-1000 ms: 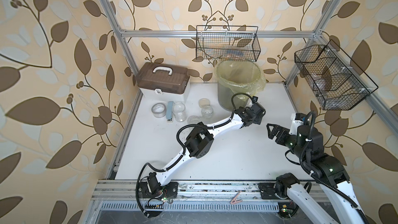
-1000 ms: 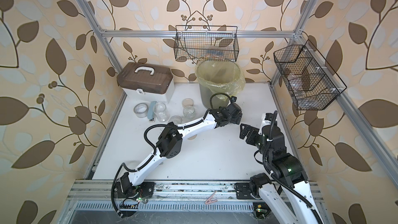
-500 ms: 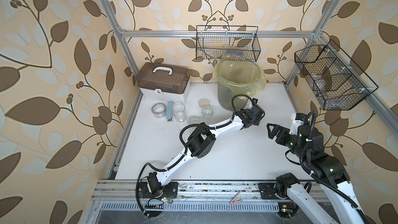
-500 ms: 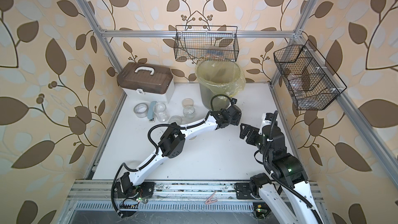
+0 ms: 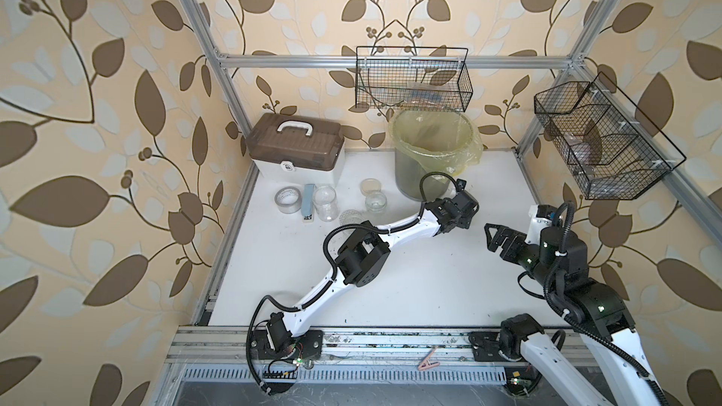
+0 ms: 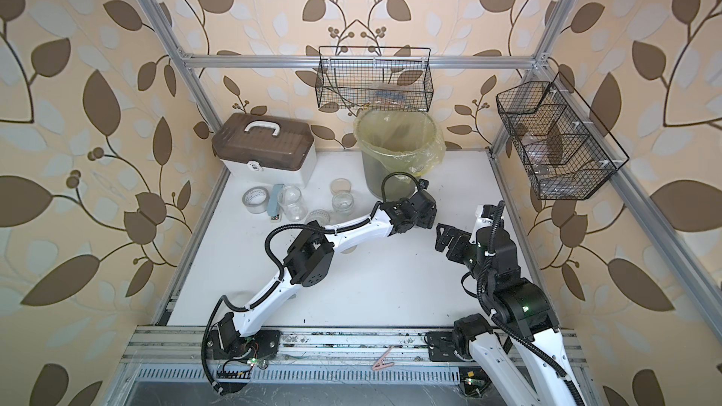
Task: Empty moldy tea leaves from jars
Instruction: Pick up the jar from the center of the board.
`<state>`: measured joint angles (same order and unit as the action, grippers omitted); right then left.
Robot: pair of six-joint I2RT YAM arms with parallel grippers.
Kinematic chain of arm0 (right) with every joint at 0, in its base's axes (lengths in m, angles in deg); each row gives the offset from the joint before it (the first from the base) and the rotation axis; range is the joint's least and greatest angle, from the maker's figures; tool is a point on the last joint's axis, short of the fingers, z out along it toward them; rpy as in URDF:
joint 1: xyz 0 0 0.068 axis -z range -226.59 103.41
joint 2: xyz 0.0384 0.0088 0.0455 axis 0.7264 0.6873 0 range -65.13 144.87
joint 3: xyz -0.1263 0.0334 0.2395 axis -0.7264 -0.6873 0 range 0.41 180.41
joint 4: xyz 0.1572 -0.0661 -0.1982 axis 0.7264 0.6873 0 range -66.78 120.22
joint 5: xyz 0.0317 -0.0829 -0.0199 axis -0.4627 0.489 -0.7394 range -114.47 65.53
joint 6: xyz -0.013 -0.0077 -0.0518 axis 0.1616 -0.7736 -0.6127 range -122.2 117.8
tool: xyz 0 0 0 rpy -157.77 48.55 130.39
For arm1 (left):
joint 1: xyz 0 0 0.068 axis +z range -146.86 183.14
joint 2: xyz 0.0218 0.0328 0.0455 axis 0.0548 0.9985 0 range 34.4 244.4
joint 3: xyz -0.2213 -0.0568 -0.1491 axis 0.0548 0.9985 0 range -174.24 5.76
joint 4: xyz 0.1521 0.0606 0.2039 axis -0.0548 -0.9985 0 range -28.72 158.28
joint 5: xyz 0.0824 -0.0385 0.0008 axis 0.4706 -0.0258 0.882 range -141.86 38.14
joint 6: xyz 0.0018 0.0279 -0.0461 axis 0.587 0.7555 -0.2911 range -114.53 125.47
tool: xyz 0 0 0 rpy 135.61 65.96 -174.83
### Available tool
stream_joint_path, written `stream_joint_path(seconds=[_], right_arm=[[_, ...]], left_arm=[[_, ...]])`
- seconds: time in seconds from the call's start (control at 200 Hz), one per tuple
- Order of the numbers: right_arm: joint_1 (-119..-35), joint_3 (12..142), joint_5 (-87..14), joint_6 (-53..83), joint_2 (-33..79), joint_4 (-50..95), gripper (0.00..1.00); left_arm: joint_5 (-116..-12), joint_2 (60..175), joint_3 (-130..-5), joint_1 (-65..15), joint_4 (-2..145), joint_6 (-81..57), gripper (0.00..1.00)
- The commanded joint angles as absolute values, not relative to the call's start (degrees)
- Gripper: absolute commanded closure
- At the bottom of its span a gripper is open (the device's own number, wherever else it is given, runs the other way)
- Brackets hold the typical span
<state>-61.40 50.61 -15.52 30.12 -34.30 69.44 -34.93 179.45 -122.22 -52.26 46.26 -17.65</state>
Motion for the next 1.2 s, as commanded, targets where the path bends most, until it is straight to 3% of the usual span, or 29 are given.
stream_joint_path(seconds=[0.0, 0.37, 0.51, 0.8, 1.005, 1.195], right_arm=[[-61.09, 52.8, -15.89, 29.7, -34.35, 67.47, 0.0], [-61.0, 51.42, -21.61, 23.18, -37.53, 55.18, 0.0], [-61.0, 49.31, -28.45, 13.6, -40.04, 47.57, 0.0], [-61.05, 43.92, -30.72, -11.97, -42.89, 31.4, 0.0], [-61.0, 44.29, -38.37, -25.25, -38.03, 25.5, 0.0], [-61.07, 45.57, -44.5, -22.69, -31.53, 15.97, 0.0]], left_arm=[[-37.37, 170.6, -120.76, -51.7, 47.47, -19.78, 0.63], [-44.61, 156.24, -115.52, -51.69, 46.46, -19.45, 0.64], [-47.67, 150.82, -116.6, -51.68, 46.1, -19.92, 0.64], [-52.32, 141.76, -120.82, -51.53, 41.9, -19.65, 0.64], [-56.19, 136.55, -122.01, -51.36, 38.42, -21.8, 0.64], [-60.81, 132.26, -119.13, -50.11, 39.31, -26.08, 0.63]])
